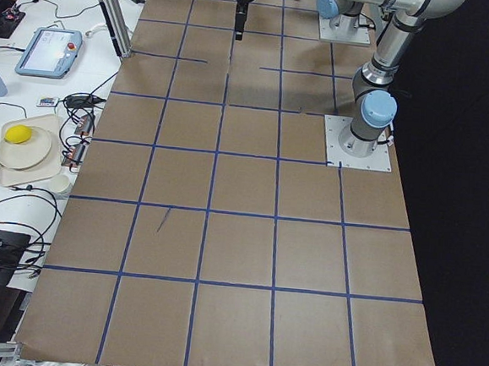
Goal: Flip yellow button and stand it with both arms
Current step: 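Lower the button upright onto the table with the right gripper and release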
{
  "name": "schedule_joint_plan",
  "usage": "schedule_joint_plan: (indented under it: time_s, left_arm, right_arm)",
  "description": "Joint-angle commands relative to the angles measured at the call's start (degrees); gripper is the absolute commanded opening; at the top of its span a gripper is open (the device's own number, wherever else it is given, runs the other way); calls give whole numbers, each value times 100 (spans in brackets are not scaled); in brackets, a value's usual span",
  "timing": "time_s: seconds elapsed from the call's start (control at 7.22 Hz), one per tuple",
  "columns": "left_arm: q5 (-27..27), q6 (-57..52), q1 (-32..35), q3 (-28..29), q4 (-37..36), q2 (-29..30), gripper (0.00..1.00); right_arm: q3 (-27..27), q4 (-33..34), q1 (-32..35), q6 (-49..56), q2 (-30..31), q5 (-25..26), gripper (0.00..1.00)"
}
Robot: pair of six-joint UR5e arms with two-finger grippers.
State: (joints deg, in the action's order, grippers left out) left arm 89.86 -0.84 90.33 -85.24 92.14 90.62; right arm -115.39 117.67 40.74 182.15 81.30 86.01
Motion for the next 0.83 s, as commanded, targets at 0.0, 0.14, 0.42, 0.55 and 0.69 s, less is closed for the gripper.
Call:
schedule_joint_plan:
  time_s: [0.0, 0.14, 0.42, 0.55, 0.69]
  left_arm:
    - [-232, 40, 11, 148, 164, 61, 100]
    - [-241, 40, 11, 148, 164, 61, 100]
    - [-241, 40, 20, 130, 164, 61, 100]
    - [-189, 49, 20, 130, 164, 61, 100]
    - [-188, 49, 20, 148, 164, 70, 100]
  right_arm:
    - [-10, -69, 22, 242, -193, 101, 20]
    - [-10, -208, 39, 260, -193, 91, 20]
    - [-1, -384, 48, 251, -193, -389, 19]
    - [16, -351, 57, 295, -280, -392, 20]
    - [86, -289, 57, 304, -464, -418, 20]
